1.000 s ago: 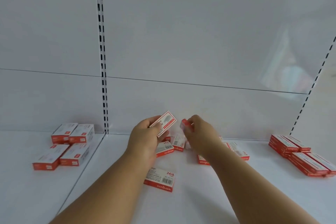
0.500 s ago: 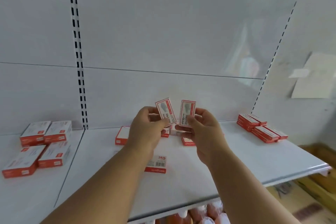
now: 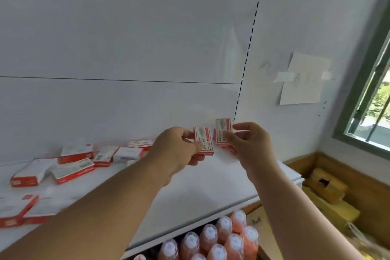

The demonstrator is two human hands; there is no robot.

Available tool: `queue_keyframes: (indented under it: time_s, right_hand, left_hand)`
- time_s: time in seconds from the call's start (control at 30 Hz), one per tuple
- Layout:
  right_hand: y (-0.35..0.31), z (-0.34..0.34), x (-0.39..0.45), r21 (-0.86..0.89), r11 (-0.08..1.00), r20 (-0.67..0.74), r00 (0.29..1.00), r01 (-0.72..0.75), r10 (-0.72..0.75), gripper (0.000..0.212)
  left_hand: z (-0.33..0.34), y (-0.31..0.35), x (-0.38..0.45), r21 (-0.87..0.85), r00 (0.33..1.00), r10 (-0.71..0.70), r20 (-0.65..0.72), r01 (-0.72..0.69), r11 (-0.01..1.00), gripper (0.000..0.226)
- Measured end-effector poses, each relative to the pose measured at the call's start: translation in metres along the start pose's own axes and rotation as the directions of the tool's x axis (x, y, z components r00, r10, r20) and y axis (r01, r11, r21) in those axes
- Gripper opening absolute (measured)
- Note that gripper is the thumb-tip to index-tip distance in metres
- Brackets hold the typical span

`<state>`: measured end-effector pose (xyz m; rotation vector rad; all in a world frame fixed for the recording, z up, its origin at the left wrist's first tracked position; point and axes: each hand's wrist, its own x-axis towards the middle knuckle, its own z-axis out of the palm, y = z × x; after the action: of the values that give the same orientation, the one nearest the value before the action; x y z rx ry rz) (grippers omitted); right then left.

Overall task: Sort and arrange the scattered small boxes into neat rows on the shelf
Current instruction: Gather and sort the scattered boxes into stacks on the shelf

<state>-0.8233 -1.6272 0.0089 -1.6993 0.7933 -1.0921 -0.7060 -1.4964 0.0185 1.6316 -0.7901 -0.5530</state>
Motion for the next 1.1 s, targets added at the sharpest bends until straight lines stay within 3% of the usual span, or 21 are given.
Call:
queue_keyframes:
  time_s: [0.13, 0.27, 0.37, 0.47, 0.57, 0.67, 0.8, 0.93, 1.1]
  right_hand:
    - [0.034, -0.051, 0.061, -0.184, 0.983, 0.026, 0.999, -0.024, 0.029, 0.012]
    - [0.056, -0.090, 0.112, -0.319, 0.947, 0.095, 0.995, 0.019, 0.012, 0.016]
    - [0.067, -0.096, 0.135, -0.404, 0.912, 0.209, 0.978, 0.066, 0.021, 0.025]
    - [0.077, -0.088, 0.148, -0.525, 0.834, 0.307, 0.952, 0.168, 0.001, 0.031]
    - [0.078, -0.083, 0.154, -0.639, 0.711, 0.393, 0.919, 0.295, -0.027, 0.025]
    - [0.074, -0.083, 0.155, -0.612, 0.697, 0.407, 0.905, 0.373, -0.126, 0.012]
    - [0.058, -0.075, 0.144, -0.494, 0.739, 0.411, 0.872, 0.459, -0.267, 0.013]
    - [0.041, -0.049, 0.120, -0.369, 0.745, 0.496, 0.796, 0.556, -0.348, 0.015]
    - [0.014, -0.005, 0.072, -0.244, 0.744, 0.570, 0.713, 0.622, -0.409, 0.018]
  left_hand:
    - [0.071, 0.005, 0.034, -0.040, 0.996, -0.084, -0.005, 0.083, 0.996, 0.029]
    - [0.127, 0.010, 0.065, 0.054, 0.991, -0.106, -0.080, 0.111, 0.992, 0.028]
    - [0.150, 0.012, 0.082, 0.268, 0.982, -0.065, -0.180, 0.112, 0.957, 0.015]
    - [0.160, 0.014, 0.089, 0.547, 0.975, -0.039, -0.219, 0.156, 0.822, 0.009]
    - [0.162, 0.014, 0.093, 0.636, 0.961, 0.008, -0.277, 0.177, 0.751, 0.009]
    - [0.164, 0.012, 0.093, 0.648, 0.954, 0.043, -0.297, 0.168, 0.743, 0.014]
    - [0.154, 0.012, 0.084, 0.672, 0.934, 0.123, -0.336, 0.146, 0.726, 0.010]
    - [0.128, 0.009, 0.056, 0.672, 0.934, 0.143, -0.327, 0.123, 0.730, 0.009]
    - [0.071, 0.002, -0.002, 0.754, 0.917, 0.139, -0.373, 0.212, 0.622, 0.008]
